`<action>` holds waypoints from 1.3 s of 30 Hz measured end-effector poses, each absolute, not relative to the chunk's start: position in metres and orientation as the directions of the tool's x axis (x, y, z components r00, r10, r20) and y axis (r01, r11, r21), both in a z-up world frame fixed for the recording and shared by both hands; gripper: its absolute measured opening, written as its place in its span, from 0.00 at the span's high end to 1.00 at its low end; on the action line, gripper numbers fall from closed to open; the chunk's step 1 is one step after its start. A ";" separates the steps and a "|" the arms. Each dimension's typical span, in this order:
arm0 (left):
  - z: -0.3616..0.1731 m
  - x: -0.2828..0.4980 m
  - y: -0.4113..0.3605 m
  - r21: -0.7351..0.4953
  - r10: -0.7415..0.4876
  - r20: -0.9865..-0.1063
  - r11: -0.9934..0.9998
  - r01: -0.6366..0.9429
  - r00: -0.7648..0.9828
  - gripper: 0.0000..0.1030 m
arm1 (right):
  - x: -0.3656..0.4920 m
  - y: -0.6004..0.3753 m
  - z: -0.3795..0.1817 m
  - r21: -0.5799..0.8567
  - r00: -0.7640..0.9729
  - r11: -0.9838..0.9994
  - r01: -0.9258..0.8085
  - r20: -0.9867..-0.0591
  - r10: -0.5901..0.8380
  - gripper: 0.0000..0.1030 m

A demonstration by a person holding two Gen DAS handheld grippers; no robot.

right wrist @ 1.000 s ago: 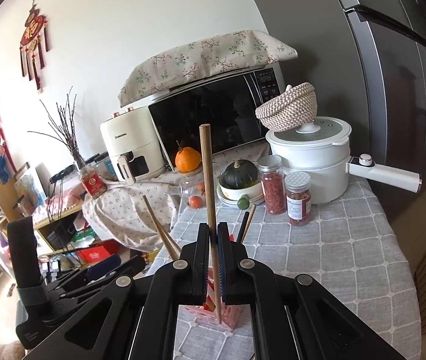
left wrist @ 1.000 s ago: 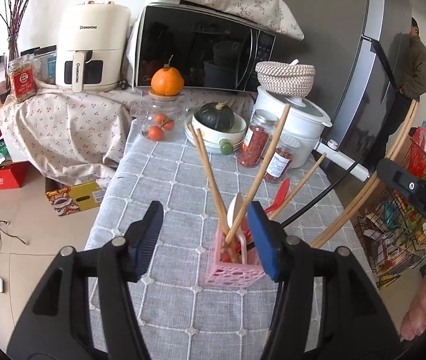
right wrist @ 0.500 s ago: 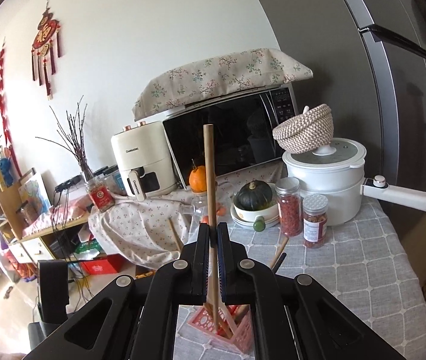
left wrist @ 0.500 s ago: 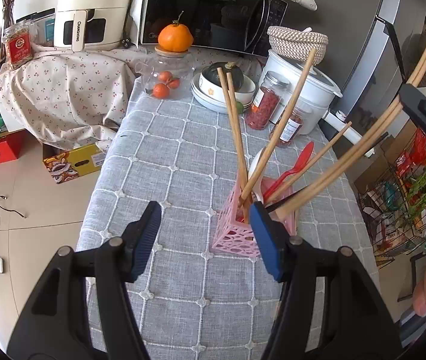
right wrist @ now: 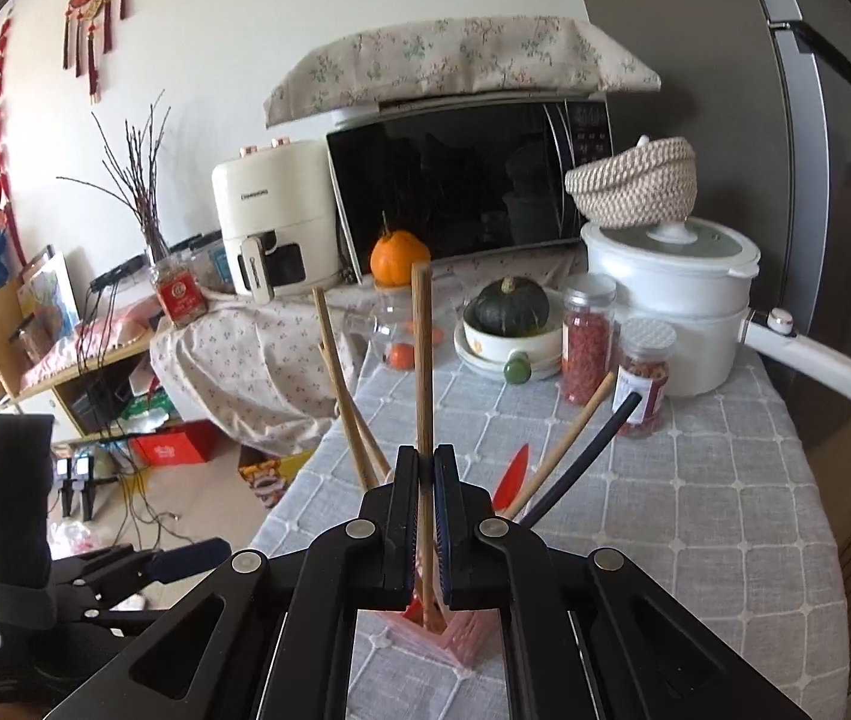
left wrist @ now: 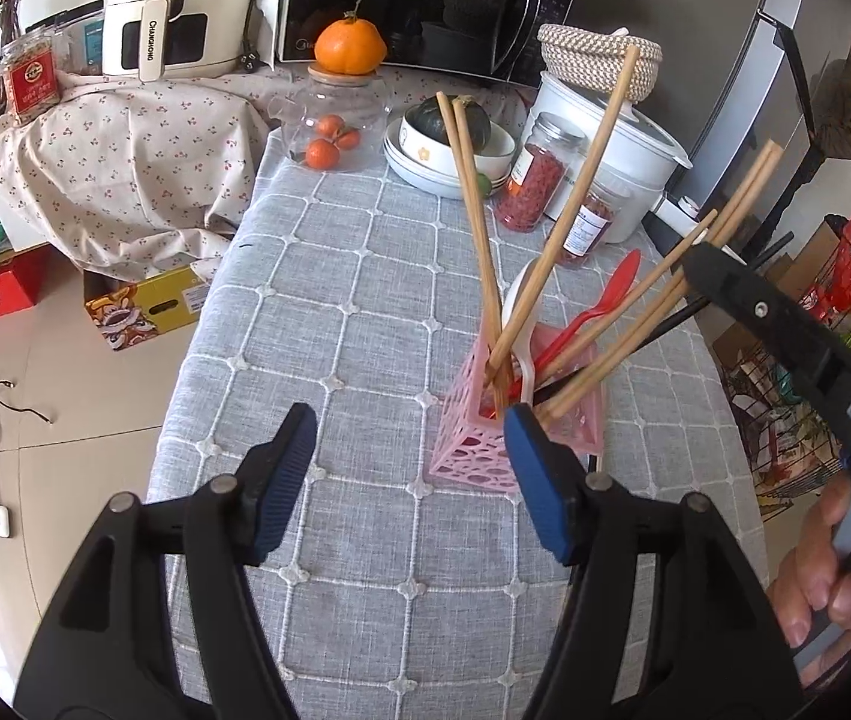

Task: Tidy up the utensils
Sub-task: 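Lower the right tool's chopstick into the pink basket while the left tool drops its chopstick in, then grasp the wrapped chopstick with the right tool while the left tool grasps the black chopstick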

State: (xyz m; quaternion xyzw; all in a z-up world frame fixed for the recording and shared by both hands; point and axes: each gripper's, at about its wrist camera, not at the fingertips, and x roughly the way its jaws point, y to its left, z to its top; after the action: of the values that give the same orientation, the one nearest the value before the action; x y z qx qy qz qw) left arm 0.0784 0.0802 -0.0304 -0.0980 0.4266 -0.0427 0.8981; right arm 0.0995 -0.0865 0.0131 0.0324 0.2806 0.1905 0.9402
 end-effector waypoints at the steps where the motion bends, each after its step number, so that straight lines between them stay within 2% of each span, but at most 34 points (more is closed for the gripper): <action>1: -0.031 0.078 0.080 -0.211 -0.161 -0.759 0.978 -0.005 0.631 0.32 | 0.101 -0.088 0.011 0.172 0.765 0.925 -0.338 -0.523 0.377 0.92; 3: -0.031 0.078 0.079 -0.207 -0.160 -0.758 0.978 0.000 0.632 0.27 | 0.099 -0.094 0.015 0.196 0.766 0.920 -0.340 -0.510 0.392 0.85; 7: -0.032 0.077 0.077 -0.199 -0.158 -0.764 0.980 0.004 0.625 0.25 | 0.087 -0.112 0.032 0.247 0.781 0.905 -0.347 -0.458 0.424 0.69; 11: -0.037 0.077 0.074 -0.198 -0.162 -0.777 0.980 0.009 0.608 0.20 | 0.078 -0.132 0.043 0.258 0.794 0.905 -0.338 -0.439 0.421 0.59; 15: -0.045 0.076 0.069 -0.186 -0.157 -0.798 0.983 0.011 0.582 0.18 | 0.074 -0.155 0.038 0.232 0.800 0.924 -0.303 -0.464 0.379 0.46; 19: -0.060 0.077 0.064 -0.182 -0.160 -0.832 0.983 0.012 0.531 0.18 | 0.078 -0.176 0.016 0.205 0.779 0.946 -0.251 -0.538 0.323 0.38; 29: -0.081 0.081 0.044 -0.182 -0.171 -0.885 0.983 0.015 0.432 0.18 | 0.120 -0.189 -0.085 0.137 0.516 0.986 -0.096 -0.840 0.167 0.36; 33: -0.086 0.080 0.042 -0.177 -0.171 -0.896 0.984 0.023 0.410 0.18 | 0.133 -0.187 -0.108 0.152 0.440 0.986 -0.069 -0.882 0.167 0.36; 39: -0.090 0.081 0.043 -0.171 -0.166 -0.904 0.985 0.024 0.394 0.18 | 0.148 -0.182 -0.123 0.191 0.397 0.981 -0.033 -0.898 0.188 0.36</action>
State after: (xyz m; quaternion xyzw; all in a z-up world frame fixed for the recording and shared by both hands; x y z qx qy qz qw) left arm 0.0807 0.0434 -0.0897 -0.0649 0.5474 -0.0573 0.8324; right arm 0.1479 -0.1823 -0.1234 0.0712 0.5449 0.0662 0.8328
